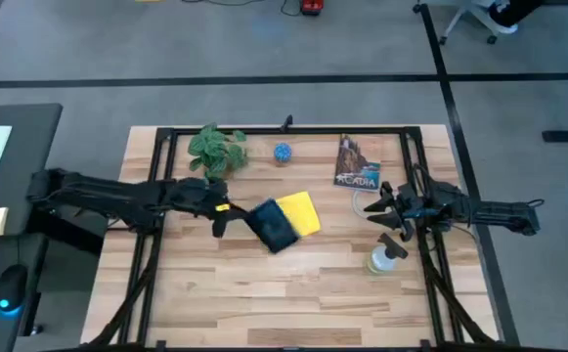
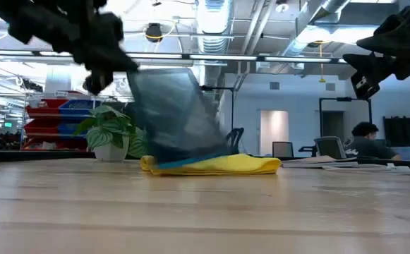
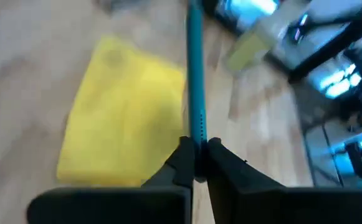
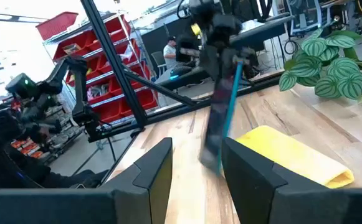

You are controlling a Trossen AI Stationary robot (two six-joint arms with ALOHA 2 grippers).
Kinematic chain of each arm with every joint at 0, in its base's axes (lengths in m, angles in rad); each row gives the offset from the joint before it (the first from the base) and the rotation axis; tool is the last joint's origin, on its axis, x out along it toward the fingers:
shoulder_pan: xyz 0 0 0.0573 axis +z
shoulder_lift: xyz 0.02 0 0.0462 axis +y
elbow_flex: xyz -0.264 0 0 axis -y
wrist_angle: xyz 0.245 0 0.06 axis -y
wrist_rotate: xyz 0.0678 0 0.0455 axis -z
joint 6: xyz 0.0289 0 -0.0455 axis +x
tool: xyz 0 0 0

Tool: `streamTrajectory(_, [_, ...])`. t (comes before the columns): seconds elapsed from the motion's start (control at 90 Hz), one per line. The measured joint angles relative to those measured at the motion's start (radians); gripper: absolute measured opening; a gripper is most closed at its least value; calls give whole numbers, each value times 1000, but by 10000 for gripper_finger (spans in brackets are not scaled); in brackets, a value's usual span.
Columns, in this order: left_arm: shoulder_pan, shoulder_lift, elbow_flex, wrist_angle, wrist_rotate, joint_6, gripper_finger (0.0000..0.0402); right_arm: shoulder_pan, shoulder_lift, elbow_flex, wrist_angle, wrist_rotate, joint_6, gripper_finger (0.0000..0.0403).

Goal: Apply microfiber cloth
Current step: Prepare the blue tablet

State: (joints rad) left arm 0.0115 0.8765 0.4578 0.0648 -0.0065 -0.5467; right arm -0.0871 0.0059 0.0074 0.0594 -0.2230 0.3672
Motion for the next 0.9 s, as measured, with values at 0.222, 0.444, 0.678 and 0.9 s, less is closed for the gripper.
streamTrajectory(0.222, [12,-59,1,74,-30,91,4,0,0,0,0,0,0,127])
streamTrajectory(0.444, [8,-58,1,-211,0,-48,2,0,0,0,0,0,0,127])
streamTrajectory(0.678, [-77,-33,-38,-494,41,-315,3,0,0,0,0,0,0,127])
streamTrajectory(0.9, [-104,57,-121,-302,57,-452,84,0,0,0,0,0,0,127])
